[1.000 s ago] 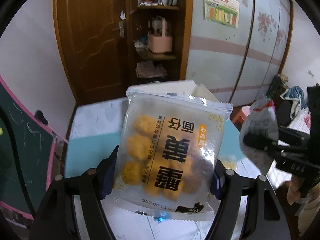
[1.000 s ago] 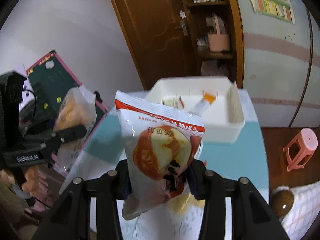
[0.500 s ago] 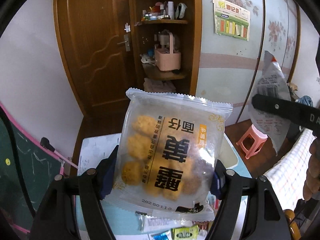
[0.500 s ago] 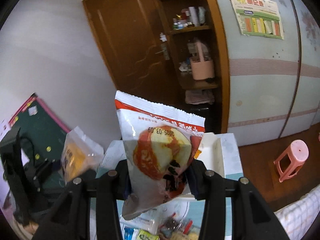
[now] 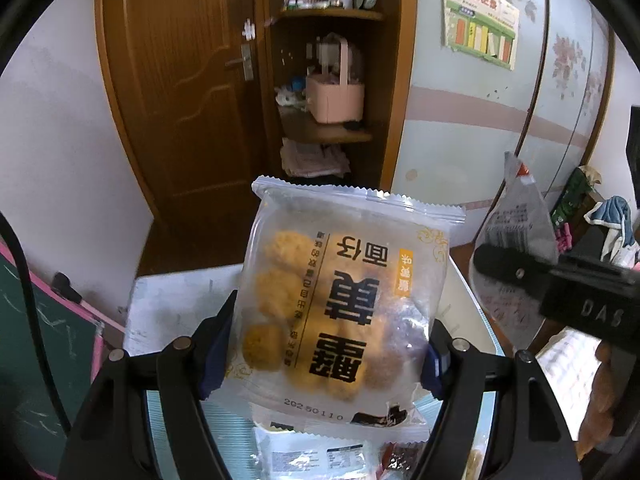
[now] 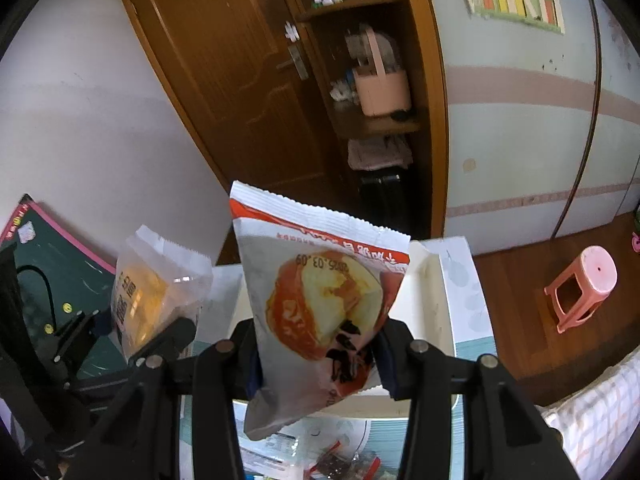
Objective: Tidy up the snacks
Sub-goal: 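Carry both bags over the white basket and release them inside, then withdraw both tools from the basket back toward the table snacks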
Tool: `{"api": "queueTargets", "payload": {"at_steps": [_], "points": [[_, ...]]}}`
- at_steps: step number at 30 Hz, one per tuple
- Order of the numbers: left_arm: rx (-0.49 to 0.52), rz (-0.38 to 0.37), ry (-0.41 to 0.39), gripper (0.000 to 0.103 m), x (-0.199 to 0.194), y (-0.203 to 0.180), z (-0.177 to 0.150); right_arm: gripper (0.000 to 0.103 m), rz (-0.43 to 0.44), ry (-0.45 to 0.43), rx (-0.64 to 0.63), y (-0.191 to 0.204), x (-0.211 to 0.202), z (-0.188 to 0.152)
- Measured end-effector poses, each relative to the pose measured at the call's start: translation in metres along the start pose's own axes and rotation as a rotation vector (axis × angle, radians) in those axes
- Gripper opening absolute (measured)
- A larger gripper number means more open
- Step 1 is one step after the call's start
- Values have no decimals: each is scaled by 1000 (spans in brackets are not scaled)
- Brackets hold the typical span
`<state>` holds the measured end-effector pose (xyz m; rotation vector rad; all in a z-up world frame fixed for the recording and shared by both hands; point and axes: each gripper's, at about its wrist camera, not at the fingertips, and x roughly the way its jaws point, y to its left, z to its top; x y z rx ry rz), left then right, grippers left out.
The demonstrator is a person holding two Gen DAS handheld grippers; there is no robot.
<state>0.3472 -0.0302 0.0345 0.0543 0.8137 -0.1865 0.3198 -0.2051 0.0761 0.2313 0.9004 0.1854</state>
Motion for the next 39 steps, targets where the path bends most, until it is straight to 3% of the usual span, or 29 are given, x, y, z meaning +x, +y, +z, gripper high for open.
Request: {"api": "queueTargets", "payload": {"at_steps": [3,5,7,11,13,16,28,39], "points": [[-20,-17,16,75,20,4,-5,46,-25,30,6,-4,21,0],[-13,-23,14,91,33,5,-7,46,-62,40,10,-8,38,-2],[-6,-21,22,103,43,9,-12,58,-110,77,1,-12,57,-5],[-13,2,68,103,56,14,-20,73,-129,119,15,-19,74,-17],[-16,7,55,103,53,16,-23,82,-140,113,1,-17,74,-19],[-19,11,28,103,39,16,-27,86,-131,111,5,-13,68,-23],[-7,-17,-51,103,-41,8,-33,87,-127,61,26,4,3,-34],[12,-15,-60,103,-119,1,-60,87,-117,45,52,28,-67,-59]]}}
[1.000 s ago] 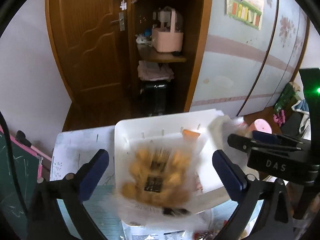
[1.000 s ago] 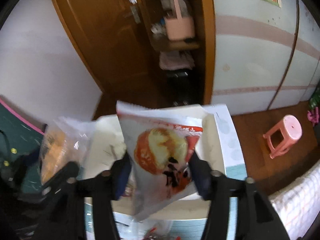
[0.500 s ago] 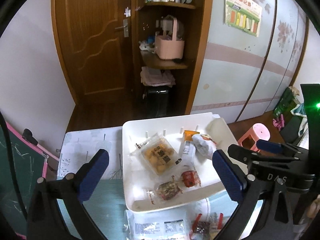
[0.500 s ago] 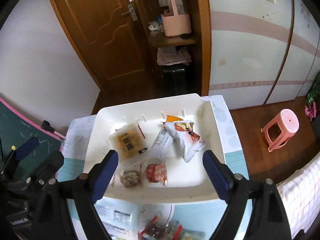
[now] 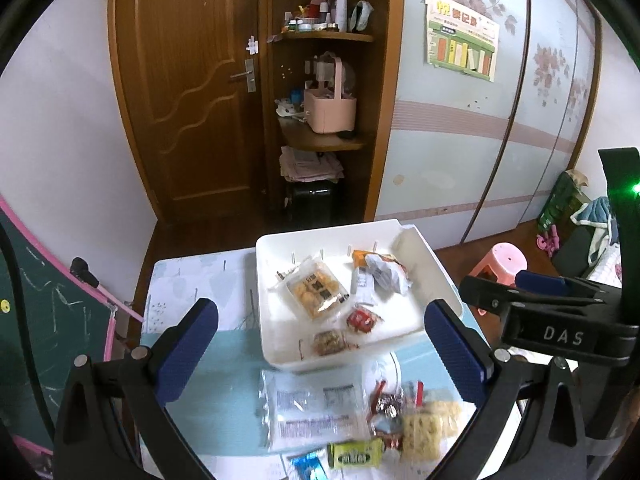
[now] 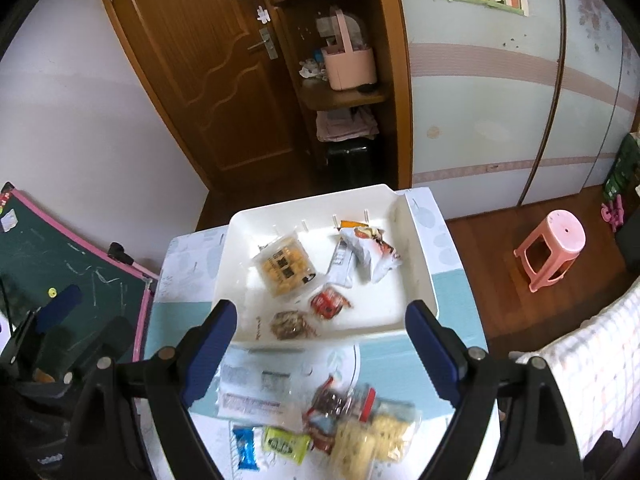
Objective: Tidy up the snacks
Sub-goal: 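Withdraw both tools from the basket back toward the table snacks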
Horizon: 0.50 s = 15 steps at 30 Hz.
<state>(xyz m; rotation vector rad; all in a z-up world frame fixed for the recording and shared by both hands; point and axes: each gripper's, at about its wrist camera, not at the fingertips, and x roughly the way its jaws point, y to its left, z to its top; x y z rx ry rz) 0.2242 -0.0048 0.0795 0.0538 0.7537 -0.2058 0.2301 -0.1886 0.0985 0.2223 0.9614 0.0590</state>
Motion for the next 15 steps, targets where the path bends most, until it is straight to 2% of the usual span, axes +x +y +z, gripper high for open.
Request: {"api": "queueTargets", "payload": {"at_steps": [6,11,15], "points": [[-4,37,-58,103,-46,-6,-22,87,-8,-32,2,5,-33,-24],[-19,68,-124,103,-81,-8,-45,87,-9,-107,-11,8,-61,-53],[-23,33,-112,103,-92,-7,-66,87,13,-156,-52,12,-75,-80]]}}
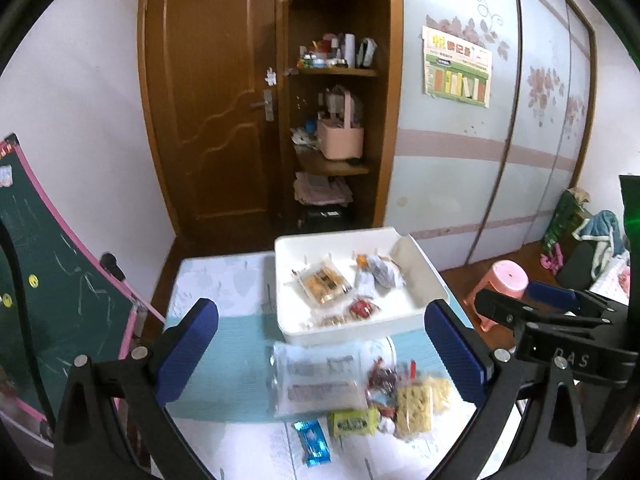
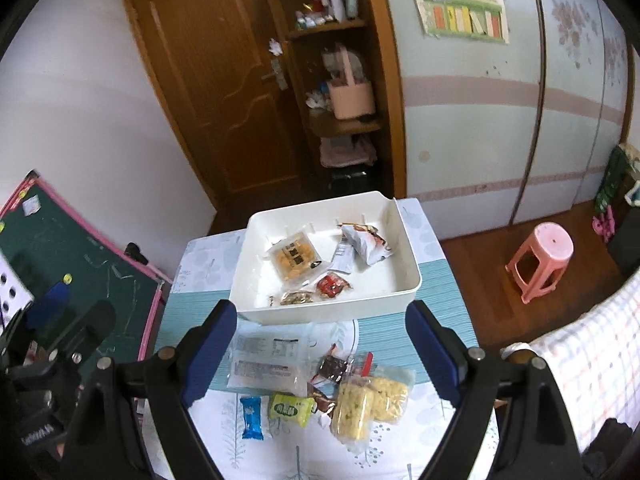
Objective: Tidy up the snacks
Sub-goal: 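Withdraw both tools from the basket back toward the table snacks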
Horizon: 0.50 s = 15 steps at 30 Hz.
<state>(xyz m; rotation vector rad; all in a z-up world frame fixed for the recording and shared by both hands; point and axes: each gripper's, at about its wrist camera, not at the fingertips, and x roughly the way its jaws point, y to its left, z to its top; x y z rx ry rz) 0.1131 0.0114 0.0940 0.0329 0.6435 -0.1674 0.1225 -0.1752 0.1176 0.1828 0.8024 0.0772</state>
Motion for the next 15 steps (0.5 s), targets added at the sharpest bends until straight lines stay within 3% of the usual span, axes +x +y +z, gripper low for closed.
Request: {"api": "queueTargets", "payload": {"at_steps": [4,8,15], "points": [[6,4,10,103,-5,3,-24,87,16,-53,-66,9,-12,-24],[15,42,14,103,-5,8,-48,87,19,-25,-125,14,-9,-48],[-52,6,162,103,31,24,-100,87,-49,80,-164,-2,29,-87]]}}
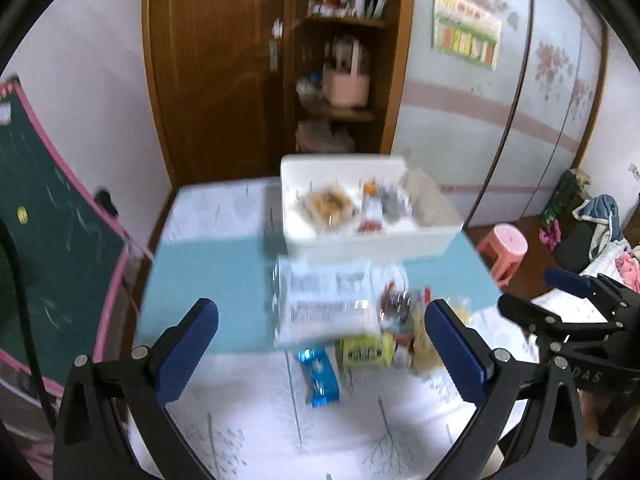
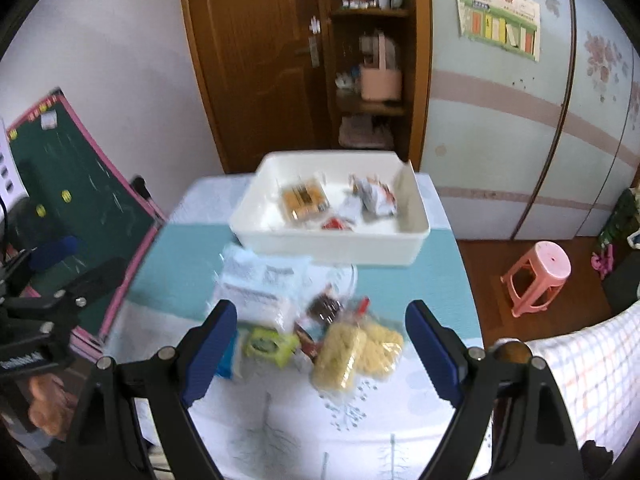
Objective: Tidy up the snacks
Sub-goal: 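Withdraw both tools from the basket back toward the table snacks, then grasp the blue wrapped candy with the left tool while the right grasps a clear puffed-snack bag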
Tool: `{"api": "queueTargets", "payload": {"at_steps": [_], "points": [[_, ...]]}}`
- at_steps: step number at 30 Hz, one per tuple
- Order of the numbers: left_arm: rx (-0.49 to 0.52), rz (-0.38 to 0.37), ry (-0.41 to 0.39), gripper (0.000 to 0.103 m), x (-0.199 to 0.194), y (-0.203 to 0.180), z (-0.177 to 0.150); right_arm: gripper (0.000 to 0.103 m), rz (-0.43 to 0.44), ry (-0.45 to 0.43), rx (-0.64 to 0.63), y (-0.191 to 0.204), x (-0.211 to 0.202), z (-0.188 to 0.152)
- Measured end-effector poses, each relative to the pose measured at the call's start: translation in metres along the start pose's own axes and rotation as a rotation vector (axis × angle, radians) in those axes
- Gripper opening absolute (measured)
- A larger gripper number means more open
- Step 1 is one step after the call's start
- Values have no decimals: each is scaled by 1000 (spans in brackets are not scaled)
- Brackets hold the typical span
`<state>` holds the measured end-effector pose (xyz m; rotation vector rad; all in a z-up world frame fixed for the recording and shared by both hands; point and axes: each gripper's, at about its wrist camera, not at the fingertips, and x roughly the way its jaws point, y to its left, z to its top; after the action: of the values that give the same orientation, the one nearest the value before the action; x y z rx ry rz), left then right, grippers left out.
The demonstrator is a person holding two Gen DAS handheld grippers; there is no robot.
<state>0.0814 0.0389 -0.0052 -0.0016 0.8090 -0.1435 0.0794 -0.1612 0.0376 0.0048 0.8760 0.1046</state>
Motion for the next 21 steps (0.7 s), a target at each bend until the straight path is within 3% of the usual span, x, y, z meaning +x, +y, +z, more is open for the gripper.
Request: {"api": "queueTargets", "payload": {"at_steps": [6,8,10,16,21], "points": [[-10,3,124,103,54,0,-32,86,2,68,108,-30,37,-33],[-8,-3,167,103,73,0,-45,82,-6,97,131,-40,49,-46],[-7,1,215,103,94,0,-57,70,5,135,154,-46,62,-58],[-30,-5,300,95,133,6,-75,61,77,233,196,-50,99,-84],[-70,-10,344,90,152,15,-80,55,123,248,180,-39,115,-83]]}}
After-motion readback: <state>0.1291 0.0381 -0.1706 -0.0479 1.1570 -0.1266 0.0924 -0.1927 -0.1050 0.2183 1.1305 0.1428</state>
